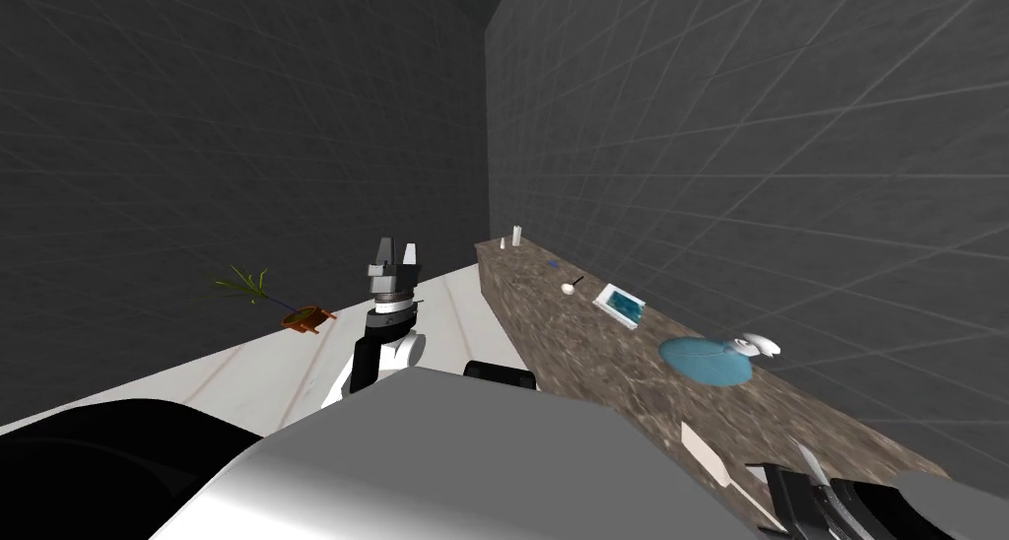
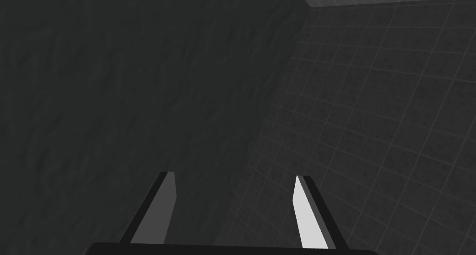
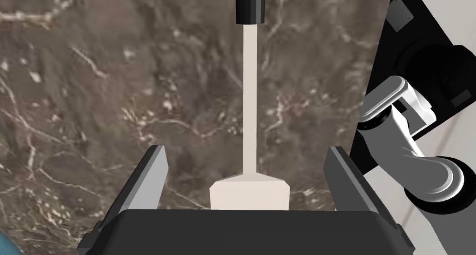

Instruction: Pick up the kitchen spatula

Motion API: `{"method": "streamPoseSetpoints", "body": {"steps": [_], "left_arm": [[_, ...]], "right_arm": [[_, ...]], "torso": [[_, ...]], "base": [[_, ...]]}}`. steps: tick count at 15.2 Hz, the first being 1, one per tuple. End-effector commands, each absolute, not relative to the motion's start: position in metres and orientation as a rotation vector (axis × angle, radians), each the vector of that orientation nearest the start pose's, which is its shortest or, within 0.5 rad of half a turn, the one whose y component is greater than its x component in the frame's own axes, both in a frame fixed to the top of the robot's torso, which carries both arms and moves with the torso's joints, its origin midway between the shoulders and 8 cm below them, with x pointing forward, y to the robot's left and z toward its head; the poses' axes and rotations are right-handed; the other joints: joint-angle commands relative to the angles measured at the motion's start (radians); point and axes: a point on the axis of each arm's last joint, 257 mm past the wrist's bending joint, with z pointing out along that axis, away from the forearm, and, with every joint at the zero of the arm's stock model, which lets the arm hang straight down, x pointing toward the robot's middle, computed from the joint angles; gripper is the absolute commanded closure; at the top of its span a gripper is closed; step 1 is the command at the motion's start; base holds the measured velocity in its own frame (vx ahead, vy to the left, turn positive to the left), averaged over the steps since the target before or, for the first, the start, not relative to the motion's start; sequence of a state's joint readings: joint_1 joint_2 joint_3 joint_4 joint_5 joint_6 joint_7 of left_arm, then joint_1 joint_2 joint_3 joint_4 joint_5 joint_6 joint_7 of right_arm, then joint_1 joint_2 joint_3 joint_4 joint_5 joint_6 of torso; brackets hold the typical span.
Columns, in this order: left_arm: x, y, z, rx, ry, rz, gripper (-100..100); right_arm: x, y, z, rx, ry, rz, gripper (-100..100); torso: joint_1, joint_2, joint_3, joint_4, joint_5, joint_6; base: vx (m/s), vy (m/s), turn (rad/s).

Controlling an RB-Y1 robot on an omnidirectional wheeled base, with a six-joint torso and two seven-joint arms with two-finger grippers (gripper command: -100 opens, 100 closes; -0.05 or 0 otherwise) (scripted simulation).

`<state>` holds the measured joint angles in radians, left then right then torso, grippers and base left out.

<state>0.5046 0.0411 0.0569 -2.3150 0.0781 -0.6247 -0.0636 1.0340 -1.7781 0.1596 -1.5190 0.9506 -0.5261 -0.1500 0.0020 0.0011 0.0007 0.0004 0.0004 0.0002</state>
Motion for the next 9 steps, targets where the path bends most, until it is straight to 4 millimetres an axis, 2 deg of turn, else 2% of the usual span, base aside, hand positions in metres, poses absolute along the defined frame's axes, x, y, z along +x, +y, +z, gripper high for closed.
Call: {"method": "streamPoseSetpoints", "body": {"steps": [1, 5, 6, 7, 9], "left_arm": [[0.309, 0.296, 0.062, -0.519, 0.501, -1.267, 0], [0.309, 0.296, 0.062, -0.519, 0.501, -1.267, 0], [0.309, 0.296, 0.062, -0.519, 0.501, -1.267, 0], [0.309, 0.296, 0.062, -0.519, 0.501, -1.267, 0], [0.309, 0.296, 0.062, -0.519, 0.501, -1.267, 0]], "right_arm": [[0.049, -0.617, -0.349, -1.092, 2.974, -0.023, -100], [0.028, -0.615, -0.360, -1.063, 2.984, -0.019, -100], [0.034, -0.616, -0.356, -1.071, 2.980, -0.021, -100], [0.033, -0.616, -0.357, -1.070, 2.981, -0.021, 100], [0.033, -0.616, -0.357, -1.071, 2.981, -0.021, 100]], "torso": [[0.000, 0.000, 0.000, 0.000, 0.000, 0.000], [-0.001, 0.000, 0.000, 0.000, 0.000, 0.000], [-0.001, 0.002, 0.001, 0.000, 0.000, 0.001], [0.000, 0.002, 0.001, 0.001, 0.000, 0.000], [0.000, 0.003, 0.002, 0.001, 0.000, 0.000]], "base": [[0.037, -0.013, 0.119], [0.026, -0.014, 0.070], [0.000, 0.000, 0.000], [0.000, 0.000, 0.000], [0.000, 0.000, 0.000]]}}
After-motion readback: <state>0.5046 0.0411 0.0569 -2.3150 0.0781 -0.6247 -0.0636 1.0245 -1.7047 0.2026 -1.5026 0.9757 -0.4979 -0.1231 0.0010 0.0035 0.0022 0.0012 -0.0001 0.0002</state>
